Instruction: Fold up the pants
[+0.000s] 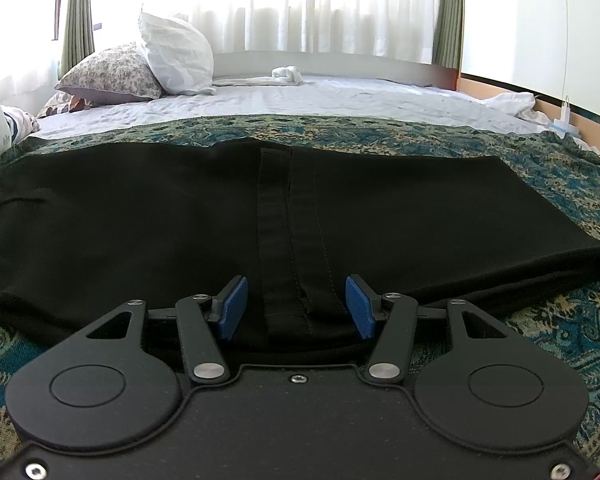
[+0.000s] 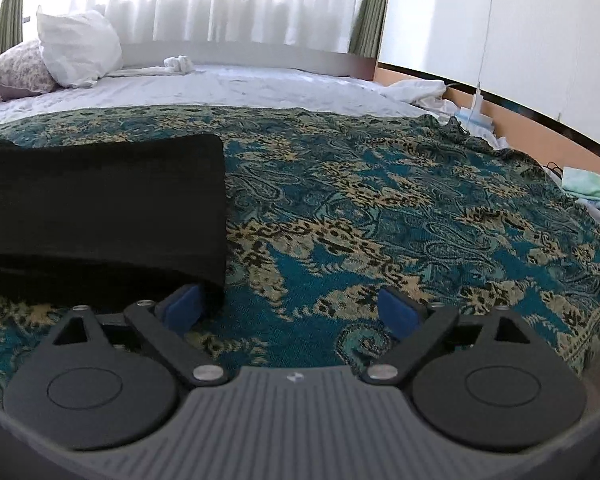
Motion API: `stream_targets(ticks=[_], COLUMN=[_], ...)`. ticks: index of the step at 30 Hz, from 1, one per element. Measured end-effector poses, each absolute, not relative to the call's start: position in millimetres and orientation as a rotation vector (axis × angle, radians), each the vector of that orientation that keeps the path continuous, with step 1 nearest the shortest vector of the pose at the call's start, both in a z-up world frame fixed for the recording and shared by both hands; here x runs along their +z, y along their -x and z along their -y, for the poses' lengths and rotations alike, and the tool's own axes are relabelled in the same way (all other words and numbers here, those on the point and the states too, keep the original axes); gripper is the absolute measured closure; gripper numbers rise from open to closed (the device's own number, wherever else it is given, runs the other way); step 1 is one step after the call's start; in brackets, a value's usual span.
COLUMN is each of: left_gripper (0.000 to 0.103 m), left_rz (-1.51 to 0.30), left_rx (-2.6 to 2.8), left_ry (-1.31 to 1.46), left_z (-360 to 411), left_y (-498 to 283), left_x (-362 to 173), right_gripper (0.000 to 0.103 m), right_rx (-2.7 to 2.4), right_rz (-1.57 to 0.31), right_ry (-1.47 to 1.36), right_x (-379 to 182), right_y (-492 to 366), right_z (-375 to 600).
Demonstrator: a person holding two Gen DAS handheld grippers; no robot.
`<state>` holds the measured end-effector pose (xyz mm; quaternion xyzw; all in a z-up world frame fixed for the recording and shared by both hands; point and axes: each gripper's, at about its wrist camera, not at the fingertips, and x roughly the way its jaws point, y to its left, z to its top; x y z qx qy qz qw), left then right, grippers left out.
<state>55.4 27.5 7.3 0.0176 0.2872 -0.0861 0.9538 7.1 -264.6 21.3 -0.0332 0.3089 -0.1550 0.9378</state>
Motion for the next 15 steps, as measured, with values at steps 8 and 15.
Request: stream_targets(ticks=[8, 15], left_gripper=[0.023, 0.012], left_rz=[-0.621, -0.589], left_rx=[-0.253, -0.246], left_ry=[0.092, 0.122], left_z=[-45.4, -65.0], left_y=[-56.2, -33.2], left_x=[17.4, 34.0], right_gripper=[0.008, 0.007], right_rx=[-0.137, 0.035], right_rz=[-0.524, -0.446], right_ry=[0.102, 0.084], right_x=[49.7, 56.2], right_y=[13.2, -7.0], right_z=[223.7, 164.4])
